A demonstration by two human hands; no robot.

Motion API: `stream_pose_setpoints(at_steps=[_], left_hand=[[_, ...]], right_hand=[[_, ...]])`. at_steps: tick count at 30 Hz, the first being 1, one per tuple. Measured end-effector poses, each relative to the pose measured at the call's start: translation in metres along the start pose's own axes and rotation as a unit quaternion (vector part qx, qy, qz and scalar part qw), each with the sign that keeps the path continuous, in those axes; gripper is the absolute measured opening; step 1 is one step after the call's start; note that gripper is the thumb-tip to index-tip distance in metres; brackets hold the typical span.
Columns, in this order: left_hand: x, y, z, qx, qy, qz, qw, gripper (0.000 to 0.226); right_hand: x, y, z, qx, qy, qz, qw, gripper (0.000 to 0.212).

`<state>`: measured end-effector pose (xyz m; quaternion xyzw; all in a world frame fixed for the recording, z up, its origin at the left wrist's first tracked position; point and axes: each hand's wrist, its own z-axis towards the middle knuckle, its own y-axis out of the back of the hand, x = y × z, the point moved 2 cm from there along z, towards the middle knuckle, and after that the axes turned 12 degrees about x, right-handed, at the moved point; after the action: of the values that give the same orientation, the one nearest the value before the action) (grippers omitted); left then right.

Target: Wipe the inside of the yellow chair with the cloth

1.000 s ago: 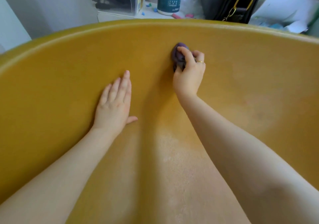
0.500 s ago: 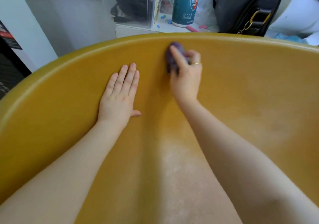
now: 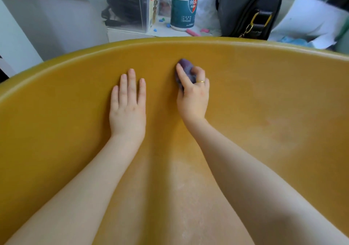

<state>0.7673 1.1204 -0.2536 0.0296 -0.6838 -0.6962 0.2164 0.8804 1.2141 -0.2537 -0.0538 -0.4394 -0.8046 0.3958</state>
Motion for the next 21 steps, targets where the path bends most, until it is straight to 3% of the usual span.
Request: stream_pose_setpoints(at_steps=[3,7,11,14,16,21], left_hand=[[-0.04,0.013,0.013,-0.012,-0.077,-0.034,0.996,0.111],[-0.089,0.021,0.037,-0.017,-0.162,-0.023,0.986,0.122],[-0.1,0.007,0.047,-0.005,-0.146,0.015,0.989,0.127],[-0.104,0.006,0.048,0.001,-0.133,0.018,0.991,0.128],[-0.105,0.007,0.047,0.003,-0.129,0.011,0.992,0.129],[-0.111,0.012,0.039,0.007,-0.114,-0.008,0.993,0.126]], right_hand=[[-0.014,0.017,0.009,0.042,0.049,-0.016,0.998,0.046],[-0.072,0.068,0.025,-0.04,-0.011,-0.049,0.998,0.05],[-0.127,0.113,0.032,-0.117,-0.037,-0.086,0.989,0.048],[-0.13,0.102,0.031,-0.14,-0.025,-0.089,0.986,0.046],[-0.131,0.086,0.019,-0.108,0.032,-0.12,0.986,0.043],[-0.145,0.053,-0.06,0.109,0.194,-0.155,0.962,0.038]])
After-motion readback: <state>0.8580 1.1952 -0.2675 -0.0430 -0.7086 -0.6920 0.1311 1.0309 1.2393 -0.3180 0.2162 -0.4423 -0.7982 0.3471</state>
